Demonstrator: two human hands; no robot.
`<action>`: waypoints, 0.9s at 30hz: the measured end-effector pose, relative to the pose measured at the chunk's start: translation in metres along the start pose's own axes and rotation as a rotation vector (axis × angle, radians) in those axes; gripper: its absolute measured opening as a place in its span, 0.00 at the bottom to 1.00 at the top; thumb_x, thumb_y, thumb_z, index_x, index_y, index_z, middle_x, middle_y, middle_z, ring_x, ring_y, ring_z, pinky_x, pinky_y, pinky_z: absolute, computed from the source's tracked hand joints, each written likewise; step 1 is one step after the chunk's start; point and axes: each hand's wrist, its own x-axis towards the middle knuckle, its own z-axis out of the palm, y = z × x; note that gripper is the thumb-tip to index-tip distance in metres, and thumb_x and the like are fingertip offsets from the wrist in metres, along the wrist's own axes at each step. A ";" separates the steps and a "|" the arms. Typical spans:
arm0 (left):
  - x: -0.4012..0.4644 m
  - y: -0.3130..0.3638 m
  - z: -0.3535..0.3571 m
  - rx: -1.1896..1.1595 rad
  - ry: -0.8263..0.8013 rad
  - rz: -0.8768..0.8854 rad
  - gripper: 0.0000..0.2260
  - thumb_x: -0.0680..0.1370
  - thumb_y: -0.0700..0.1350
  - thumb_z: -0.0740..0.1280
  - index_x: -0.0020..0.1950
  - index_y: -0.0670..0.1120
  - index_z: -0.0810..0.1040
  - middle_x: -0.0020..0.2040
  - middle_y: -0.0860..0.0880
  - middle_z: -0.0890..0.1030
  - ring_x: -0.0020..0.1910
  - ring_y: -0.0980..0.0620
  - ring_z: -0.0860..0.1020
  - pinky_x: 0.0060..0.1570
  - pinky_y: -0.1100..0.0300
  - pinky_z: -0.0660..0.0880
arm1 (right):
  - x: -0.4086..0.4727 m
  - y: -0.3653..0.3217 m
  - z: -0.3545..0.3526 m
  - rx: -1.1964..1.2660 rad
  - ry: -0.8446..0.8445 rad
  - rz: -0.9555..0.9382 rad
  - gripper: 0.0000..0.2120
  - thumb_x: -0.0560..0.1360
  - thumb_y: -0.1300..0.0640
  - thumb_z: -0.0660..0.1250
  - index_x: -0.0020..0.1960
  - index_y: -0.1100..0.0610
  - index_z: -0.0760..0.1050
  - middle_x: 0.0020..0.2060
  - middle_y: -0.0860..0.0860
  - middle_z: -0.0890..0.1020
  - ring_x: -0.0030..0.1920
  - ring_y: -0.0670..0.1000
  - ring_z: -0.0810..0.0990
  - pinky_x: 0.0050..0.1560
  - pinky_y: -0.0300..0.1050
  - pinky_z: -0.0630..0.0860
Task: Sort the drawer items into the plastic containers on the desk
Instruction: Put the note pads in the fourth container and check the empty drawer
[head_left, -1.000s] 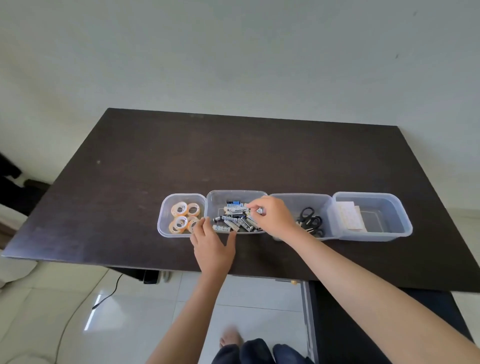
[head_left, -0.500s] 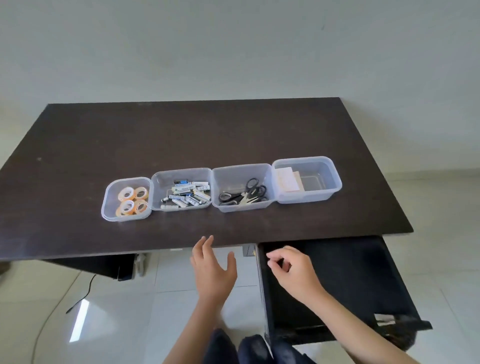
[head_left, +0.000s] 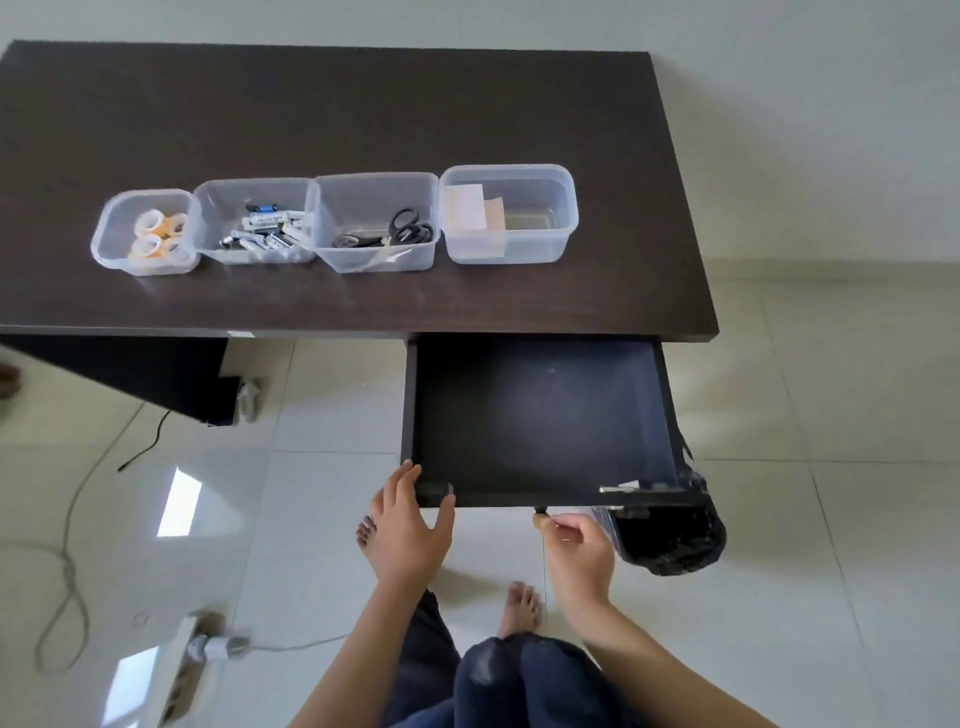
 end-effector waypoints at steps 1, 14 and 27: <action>-0.001 0.002 0.002 -0.020 0.008 -0.011 0.27 0.74 0.59 0.65 0.70 0.50 0.66 0.72 0.55 0.66 0.70 0.49 0.62 0.64 0.43 0.70 | 0.004 0.003 0.002 0.055 0.014 0.100 0.07 0.69 0.58 0.73 0.45 0.54 0.77 0.39 0.48 0.83 0.43 0.52 0.82 0.45 0.42 0.75; -0.001 0.002 0.003 -0.131 -0.015 -0.011 0.32 0.70 0.52 0.74 0.71 0.48 0.67 0.70 0.54 0.67 0.68 0.50 0.65 0.60 0.62 0.64 | 0.009 0.015 0.022 0.509 -0.043 0.317 0.27 0.69 0.56 0.74 0.60 0.45 0.63 0.45 0.51 0.85 0.50 0.49 0.83 0.64 0.52 0.72; 0.068 0.037 -0.008 -0.098 0.010 0.082 0.39 0.72 0.54 0.72 0.76 0.49 0.55 0.78 0.53 0.53 0.74 0.48 0.59 0.66 0.57 0.66 | 0.055 -0.037 0.056 0.380 -0.018 0.094 0.53 0.70 0.55 0.74 0.77 0.47 0.37 0.54 0.57 0.83 0.55 0.50 0.82 0.52 0.35 0.70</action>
